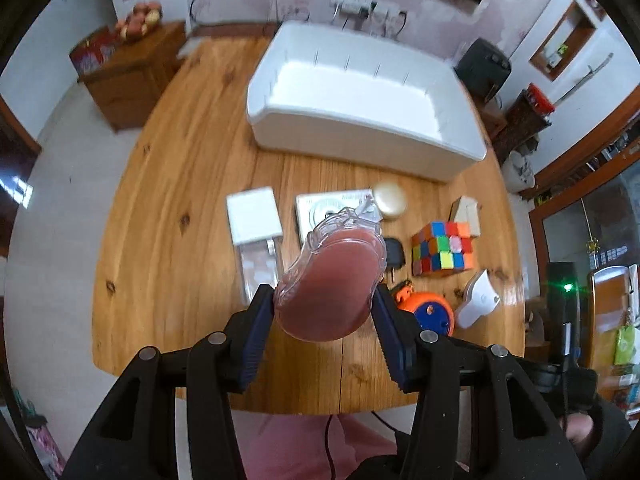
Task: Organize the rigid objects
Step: 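Carry the pink case and orange reel over the white bin with both tools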
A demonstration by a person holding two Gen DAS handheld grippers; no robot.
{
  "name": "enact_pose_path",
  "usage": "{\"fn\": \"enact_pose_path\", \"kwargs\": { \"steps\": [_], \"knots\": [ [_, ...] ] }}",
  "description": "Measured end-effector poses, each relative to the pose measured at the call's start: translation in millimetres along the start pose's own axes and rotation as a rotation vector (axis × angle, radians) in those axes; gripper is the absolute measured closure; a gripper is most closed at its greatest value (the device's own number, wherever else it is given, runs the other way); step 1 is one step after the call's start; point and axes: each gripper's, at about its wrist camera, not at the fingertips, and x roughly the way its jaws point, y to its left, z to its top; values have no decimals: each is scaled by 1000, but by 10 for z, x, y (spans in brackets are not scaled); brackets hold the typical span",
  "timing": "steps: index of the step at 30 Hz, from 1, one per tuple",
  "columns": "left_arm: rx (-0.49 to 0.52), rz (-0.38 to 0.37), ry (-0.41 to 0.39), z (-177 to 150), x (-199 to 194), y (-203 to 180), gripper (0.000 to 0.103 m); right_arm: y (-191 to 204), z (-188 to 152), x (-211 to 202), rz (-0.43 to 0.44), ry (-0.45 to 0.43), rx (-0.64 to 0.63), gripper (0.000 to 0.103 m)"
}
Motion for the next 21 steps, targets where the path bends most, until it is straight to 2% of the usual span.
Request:
{"fn": "enact_pose_path", "kwargs": {
  "steps": [2, 4, 6, 10, 15, 21],
  "knots": [
    [20, 9, -34, 4, -70, -14, 49, 61, -2, -2, -24, -20, -39, 70],
    [34, 11, -54, 1, -105, -28, 49, 125, -3, -3, -40, -38, -75, 60],
    [48, 15, -69, -3, -138, -46, 49, 187, -4, 18, -53, -50, -96, 33],
    [77, 60, -81, 4, -181, -74, 49, 328, 31, 85, -67, -61, -138, 31],
    [78, 84, -112, 12, -263, -50, 49, 524, 87, 315, -121, -43, -190, 21],
    [83, 121, -160, 44, -377, -60, 49, 734, 108, 542, -180, -13, -264, 21]
  ]
}}
